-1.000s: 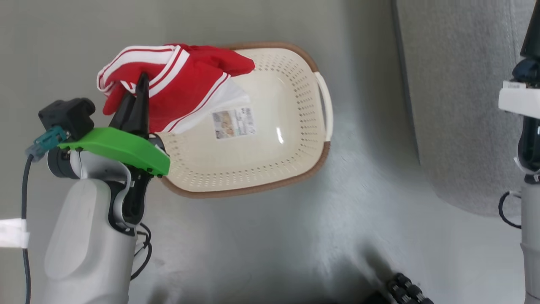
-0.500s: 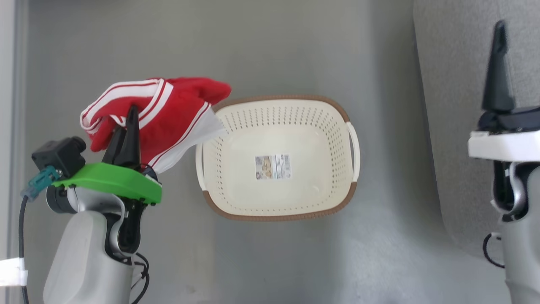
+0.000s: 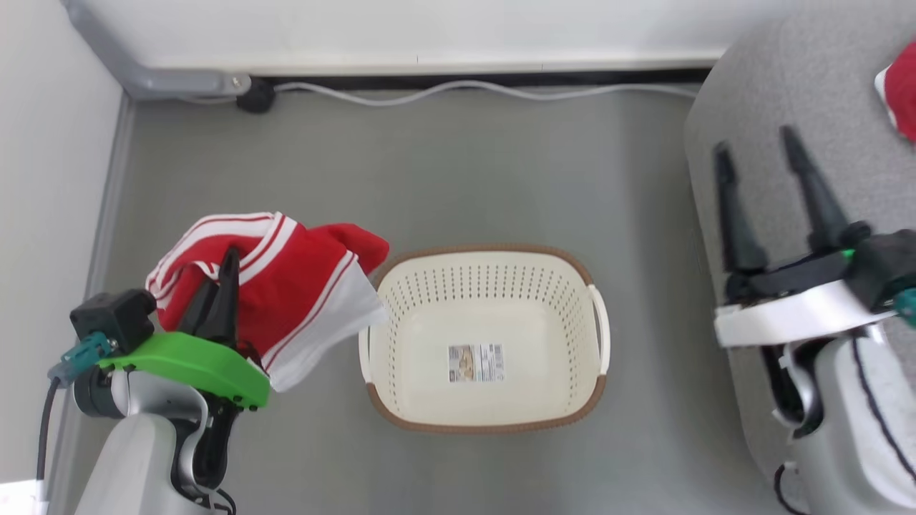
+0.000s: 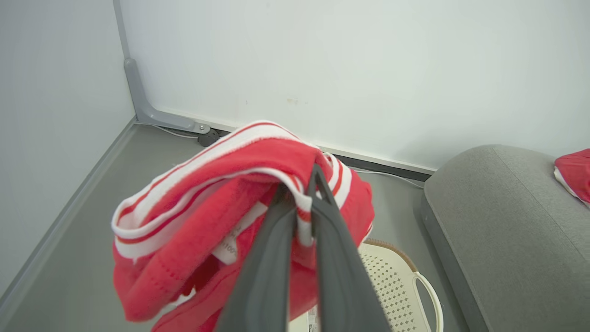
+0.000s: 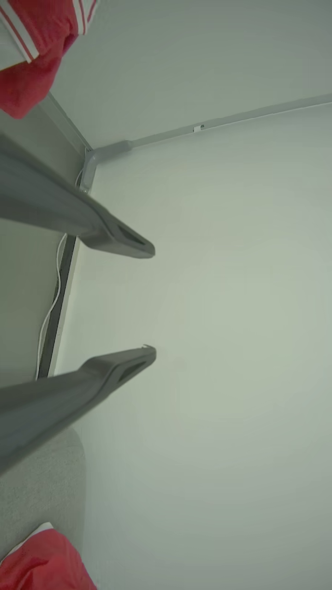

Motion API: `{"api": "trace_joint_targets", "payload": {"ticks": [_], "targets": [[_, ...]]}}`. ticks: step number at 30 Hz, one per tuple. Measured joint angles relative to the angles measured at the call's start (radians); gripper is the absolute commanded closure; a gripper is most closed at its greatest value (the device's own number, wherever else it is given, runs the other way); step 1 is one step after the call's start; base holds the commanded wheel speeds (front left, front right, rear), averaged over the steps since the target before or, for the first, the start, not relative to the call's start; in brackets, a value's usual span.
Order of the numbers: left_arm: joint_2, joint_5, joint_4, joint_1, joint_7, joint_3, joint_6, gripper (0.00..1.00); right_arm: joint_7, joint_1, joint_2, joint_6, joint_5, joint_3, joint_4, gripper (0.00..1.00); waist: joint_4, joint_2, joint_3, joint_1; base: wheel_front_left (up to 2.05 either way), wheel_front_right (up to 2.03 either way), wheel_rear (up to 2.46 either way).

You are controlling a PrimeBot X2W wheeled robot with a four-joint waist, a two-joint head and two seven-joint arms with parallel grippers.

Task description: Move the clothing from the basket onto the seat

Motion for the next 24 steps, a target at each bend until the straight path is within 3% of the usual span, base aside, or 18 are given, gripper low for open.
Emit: {"api": "trace_joint_targets", "payload": {"ticks": [9, 17, 24], "targets": [[0.023, 0.029, -0.058, 0.057, 0.064, -0.044, -0.007, 1.0, 0.0, 0.046, 0.004, 0.034, -0.002, 0.186, 0.058, 0.0, -0.006, 0.0, -0.132, 0.0, 0.0, 0.0, 0.0], [0.023, 0.03, -0.179, 0.103, 0.151, -0.119, -0.008, 1.0, 0.0, 0.06, 0.002, 0.036, -0.005, 0.43, 0.088, 0.0, -0.01, 0.0, -0.239, 0.0, 0.0, 0.0, 0.0], [0.012, 0.03, -0.265, 0.106, 0.204, -0.184, -0.012, 1.0, 0.0, 0.054, -0.012, 0.036, 0.011, 0.528, 0.1, 0.0, 0.006, 0.0, -0.262, 0.0, 0.0, 0.0, 0.0]]}}
